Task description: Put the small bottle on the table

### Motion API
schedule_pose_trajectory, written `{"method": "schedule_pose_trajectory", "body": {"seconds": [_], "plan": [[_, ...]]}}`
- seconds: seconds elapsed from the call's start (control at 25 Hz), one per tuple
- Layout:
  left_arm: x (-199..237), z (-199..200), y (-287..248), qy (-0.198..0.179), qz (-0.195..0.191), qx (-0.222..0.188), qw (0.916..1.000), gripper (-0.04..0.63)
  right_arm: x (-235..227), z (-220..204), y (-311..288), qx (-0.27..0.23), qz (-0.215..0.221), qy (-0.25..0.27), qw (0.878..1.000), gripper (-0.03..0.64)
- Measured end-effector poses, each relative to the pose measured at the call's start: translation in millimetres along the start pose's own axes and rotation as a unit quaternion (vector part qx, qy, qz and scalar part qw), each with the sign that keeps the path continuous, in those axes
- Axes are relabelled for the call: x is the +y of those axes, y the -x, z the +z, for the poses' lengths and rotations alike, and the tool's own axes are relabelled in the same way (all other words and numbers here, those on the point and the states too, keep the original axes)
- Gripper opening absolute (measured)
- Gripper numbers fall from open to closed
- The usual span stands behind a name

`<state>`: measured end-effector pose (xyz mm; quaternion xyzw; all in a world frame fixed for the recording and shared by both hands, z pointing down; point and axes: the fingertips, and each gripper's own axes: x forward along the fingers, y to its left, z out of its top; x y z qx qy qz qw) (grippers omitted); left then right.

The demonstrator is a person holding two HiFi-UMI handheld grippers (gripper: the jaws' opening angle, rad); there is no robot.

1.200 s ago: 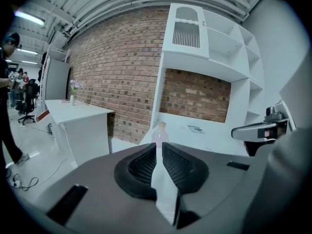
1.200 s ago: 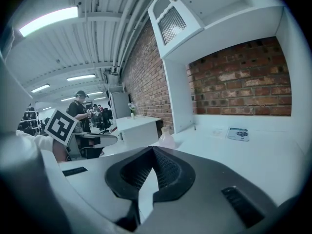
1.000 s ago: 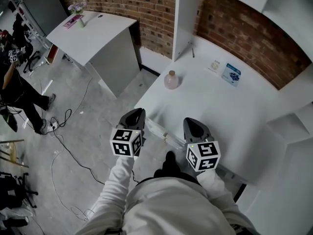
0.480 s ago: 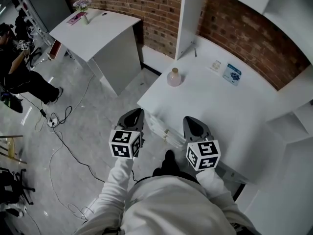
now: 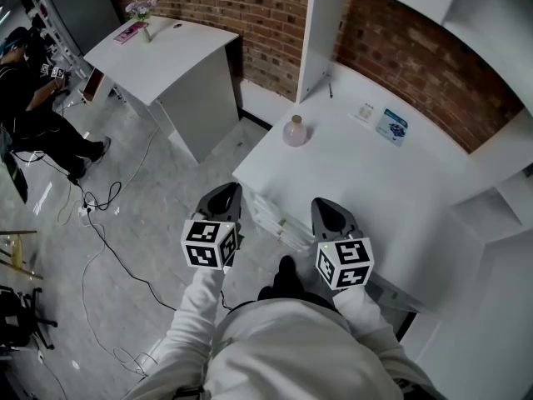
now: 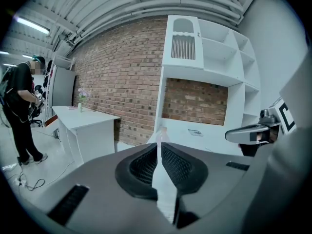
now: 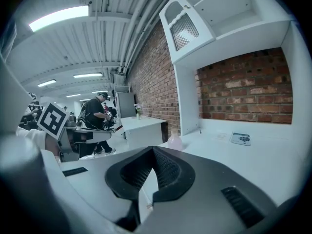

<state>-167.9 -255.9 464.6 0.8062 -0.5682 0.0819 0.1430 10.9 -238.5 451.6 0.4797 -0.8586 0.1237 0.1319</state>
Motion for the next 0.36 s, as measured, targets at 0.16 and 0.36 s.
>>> {"method": "schedule_pose_trajectory", "body": {"seconds": [0.16,0.36], "plan": [[1.6,-1.1,1.3,0.001,0.003,-0.001,1.0,0.04,-0.4,0.7,0.4,-0.001,-0.001,0.002,1.0,0.028],[3.7,0.6,2.1,-0.009,0.005,0.0,0.9999,0.04,0.9,4.3,-0.8,-0.005,0.001,0.002,1.0,0.028]]}}
